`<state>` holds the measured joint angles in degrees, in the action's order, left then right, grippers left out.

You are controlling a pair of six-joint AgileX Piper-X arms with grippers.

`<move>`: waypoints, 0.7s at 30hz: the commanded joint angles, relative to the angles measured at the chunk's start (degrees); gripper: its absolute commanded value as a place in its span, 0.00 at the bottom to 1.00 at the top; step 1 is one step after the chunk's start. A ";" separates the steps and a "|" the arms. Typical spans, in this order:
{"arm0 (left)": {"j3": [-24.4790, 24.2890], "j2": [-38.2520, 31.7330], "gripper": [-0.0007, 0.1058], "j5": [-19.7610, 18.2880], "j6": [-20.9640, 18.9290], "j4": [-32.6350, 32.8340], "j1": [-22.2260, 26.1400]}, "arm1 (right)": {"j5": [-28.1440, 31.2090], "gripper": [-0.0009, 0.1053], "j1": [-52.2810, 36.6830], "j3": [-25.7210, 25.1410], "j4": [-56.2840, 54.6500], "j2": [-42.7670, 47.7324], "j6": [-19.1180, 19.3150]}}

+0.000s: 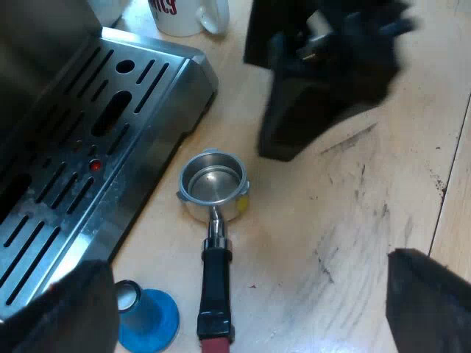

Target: Put the handle in the coffee machine

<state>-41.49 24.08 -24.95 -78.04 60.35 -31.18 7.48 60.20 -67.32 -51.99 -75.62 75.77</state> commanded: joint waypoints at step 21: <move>-0.38 -0.18 0.72 0.33 -0.61 0.25 0.07 | -8.63 0.82 -10.05 -0.51 9.18 -13.19 6.44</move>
<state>-41.49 24.08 -24.95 -78.04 60.35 -31.18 -0.63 50.74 -67.32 -42.96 -87.97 81.19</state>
